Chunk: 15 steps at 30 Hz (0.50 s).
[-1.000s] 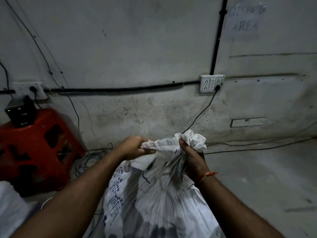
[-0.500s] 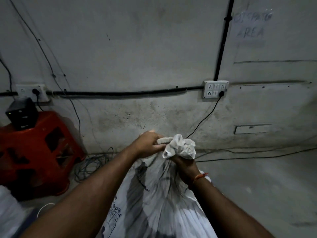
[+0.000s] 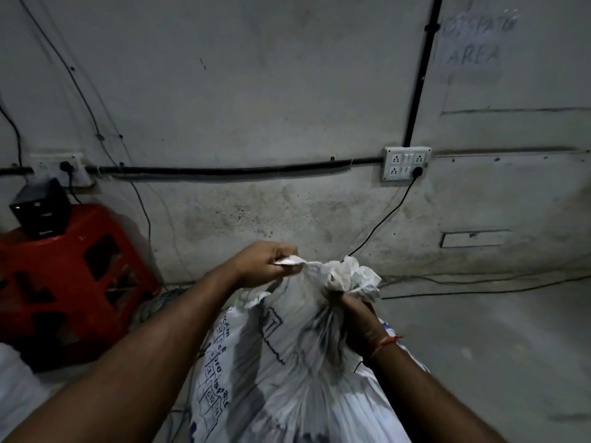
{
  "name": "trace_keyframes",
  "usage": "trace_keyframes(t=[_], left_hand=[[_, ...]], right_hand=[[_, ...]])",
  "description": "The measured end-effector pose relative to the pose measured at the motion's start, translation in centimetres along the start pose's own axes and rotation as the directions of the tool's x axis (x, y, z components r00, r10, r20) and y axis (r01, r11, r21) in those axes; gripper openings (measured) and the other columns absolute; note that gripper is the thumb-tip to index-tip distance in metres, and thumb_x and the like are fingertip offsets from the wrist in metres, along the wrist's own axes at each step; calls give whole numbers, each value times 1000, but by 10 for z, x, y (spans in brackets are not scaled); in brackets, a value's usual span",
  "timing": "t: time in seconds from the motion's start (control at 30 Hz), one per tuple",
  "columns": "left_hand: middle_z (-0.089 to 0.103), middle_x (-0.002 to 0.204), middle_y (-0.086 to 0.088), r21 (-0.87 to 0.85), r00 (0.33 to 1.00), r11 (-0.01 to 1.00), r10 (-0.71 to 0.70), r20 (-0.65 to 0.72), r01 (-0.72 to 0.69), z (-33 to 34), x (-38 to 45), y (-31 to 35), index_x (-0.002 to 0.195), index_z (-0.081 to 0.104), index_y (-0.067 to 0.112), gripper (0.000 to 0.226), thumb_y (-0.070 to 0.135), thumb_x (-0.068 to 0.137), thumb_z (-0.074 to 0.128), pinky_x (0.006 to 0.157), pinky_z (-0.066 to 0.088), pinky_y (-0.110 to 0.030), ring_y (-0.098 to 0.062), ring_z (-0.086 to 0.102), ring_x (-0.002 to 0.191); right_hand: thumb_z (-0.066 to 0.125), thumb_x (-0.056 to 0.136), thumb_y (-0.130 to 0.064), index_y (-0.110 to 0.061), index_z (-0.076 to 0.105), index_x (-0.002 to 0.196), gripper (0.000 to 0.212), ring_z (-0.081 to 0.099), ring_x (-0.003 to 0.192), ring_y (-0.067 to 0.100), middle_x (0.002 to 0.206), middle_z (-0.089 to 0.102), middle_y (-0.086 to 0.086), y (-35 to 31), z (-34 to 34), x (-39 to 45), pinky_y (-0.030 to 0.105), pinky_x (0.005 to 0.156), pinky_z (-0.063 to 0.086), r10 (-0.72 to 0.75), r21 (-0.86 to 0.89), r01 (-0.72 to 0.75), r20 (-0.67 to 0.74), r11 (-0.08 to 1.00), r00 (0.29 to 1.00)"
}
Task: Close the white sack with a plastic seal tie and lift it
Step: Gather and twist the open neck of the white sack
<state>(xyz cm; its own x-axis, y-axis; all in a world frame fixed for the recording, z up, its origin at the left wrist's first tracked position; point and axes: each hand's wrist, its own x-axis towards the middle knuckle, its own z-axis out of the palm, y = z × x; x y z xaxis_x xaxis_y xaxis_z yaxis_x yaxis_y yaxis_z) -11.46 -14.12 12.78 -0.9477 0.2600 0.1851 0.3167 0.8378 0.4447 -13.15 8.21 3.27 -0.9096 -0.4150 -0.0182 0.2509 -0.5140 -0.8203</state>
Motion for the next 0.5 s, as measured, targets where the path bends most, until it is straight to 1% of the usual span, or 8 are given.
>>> trace_keyframes(t=[0.07, 0.13, 0.17, 0.23, 0.3, 0.33, 0.43, 0.5], left_hand=[[56, 65, 11, 7, 999, 1000, 12, -41, -12, -1, 5, 10, 73, 52, 34, 25, 48, 91, 63, 62, 42, -28, -3, 51, 62], [58, 67, 11, 12, 998, 999, 32, -52, -32, 4, 10, 15, 75, 54, 33, 17, 36, 86, 67, 64, 44, -29, -6, 55, 65], [60, 68, 11, 31, 998, 999, 47, -52, -45, 7, 12, 18, 76, 55, 34, 14, 29, 83, 67, 64, 46, -30, -8, 58, 67], [63, 70, 11, 60, 997, 997, 44, -71, -40, 13, 15, 27, 78, 60, 36, 17, 21, 77, 66, 63, 48, -29, -11, 62, 68], [61, 68, 11, 51, 991, 998, 44, -128, -37, 17, 15, 32, 80, 65, 30, 18, 14, 75, 68, 61, 45, -26, -9, 60, 67], [62, 68, 11, 41, 987, 998, 49, -154, -43, 18, 14, 32, 80, 66, 29, 18, 12, 74, 69, 62, 47, -28, -9, 60, 67], [71, 82, 9, -24, 987, 999, 17, -162, -21, 21, 6, 24, 88, 65, 27, 19, 15, 75, 71, 72, 57, -37, -11, 67, 77], [72, 94, 9, -43, 995, 999, -9, -101, 5, 17, 0, 17, 99, 66, 28, 20, 22, 82, 74, 78, 58, -37, -9, 69, 86]], right_hand=[[73, 85, -4, -4, 67, 123, 39, 67, 114, 30, 121, 72, 13, 0, 8, 0, 42, 99, 54, -62, -43, 63, 29, 997, 998], [78, 81, -6, -5, 66, 127, 47, 62, 124, 29, 129, 68, 13, -1, 17, 0, 45, 108, 46, -106, -80, 110, 56, 991, 993], [79, 79, -7, -5, 66, 126, 48, 61, 125, 28, 130, 68, 13, -3, 21, 0, 45, 110, 45, -134, -101, 142, 80, 985, 988], [79, 77, -6, -3, 67, 123, 47, 62, 124, 31, 129, 68, 16, -7, 27, 2, 44, 109, 46, -184, -177, 203, 120, 963, 976], [81, 76, -5, 0, 67, 120, 47, 61, 123, 36, 127, 68, 19, -10, 29, 7, 47, 109, 46, -216, -217, 237, 119, 947, 969], [83, 74, -6, 1, 66, 120, 49, 62, 122, 37, 126, 68, 20, -11, 28, 9, 50, 110, 45, -223, -230, 241, 105, 943, 969], [88, 68, -13, 2, 67, 118, 56, 65, 118, 35, 124, 70, 18, -9, 27, 13, 53, 109, 46, -242, -288, 248, 54, 925, 969], [90, 65, -17, -1, 69, 115, 57, 67, 115, 35, 120, 72, 16, -4, 26, 12, 55, 107, 47, -243, -327, 239, 31, 914, 970]])
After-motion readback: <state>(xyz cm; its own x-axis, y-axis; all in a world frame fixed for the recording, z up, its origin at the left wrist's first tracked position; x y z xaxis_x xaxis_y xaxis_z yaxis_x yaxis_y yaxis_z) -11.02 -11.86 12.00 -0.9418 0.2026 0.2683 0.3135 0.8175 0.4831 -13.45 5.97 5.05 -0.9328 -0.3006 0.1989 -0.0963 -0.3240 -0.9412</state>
